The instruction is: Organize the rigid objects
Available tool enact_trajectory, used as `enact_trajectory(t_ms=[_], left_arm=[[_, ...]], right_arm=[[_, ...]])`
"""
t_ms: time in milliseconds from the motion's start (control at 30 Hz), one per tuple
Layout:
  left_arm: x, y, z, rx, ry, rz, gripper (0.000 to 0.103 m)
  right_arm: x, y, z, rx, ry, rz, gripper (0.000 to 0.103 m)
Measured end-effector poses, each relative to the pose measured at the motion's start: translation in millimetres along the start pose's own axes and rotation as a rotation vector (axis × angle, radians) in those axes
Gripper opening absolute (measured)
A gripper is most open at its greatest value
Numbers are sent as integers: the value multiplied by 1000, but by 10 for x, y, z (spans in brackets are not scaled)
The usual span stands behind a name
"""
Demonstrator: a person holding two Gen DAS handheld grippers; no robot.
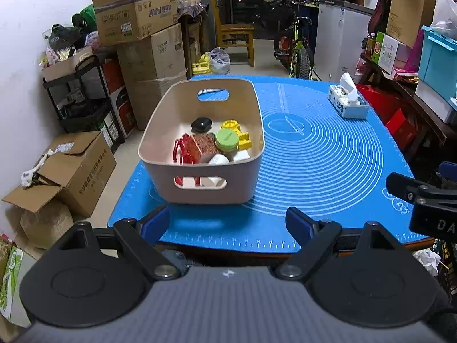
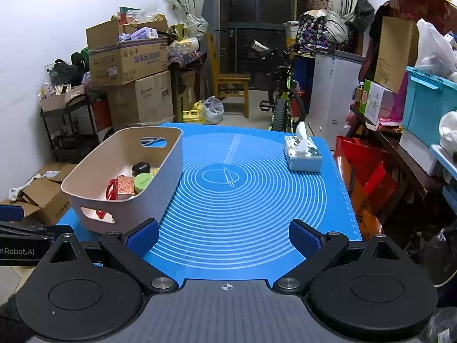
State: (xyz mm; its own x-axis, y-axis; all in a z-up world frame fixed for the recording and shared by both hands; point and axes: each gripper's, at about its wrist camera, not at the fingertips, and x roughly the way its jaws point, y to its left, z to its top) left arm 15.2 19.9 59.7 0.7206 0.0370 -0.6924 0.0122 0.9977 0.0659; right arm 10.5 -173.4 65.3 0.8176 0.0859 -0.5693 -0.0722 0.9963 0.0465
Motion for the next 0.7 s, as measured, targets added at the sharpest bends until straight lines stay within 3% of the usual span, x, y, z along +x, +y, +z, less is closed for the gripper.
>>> enact_trajectory(t_ms=[700], left_arm=[[168,-150,-364,48,-41,-3,88]], right_arm=[[54,-67,-438,-7,2,-7,97]])
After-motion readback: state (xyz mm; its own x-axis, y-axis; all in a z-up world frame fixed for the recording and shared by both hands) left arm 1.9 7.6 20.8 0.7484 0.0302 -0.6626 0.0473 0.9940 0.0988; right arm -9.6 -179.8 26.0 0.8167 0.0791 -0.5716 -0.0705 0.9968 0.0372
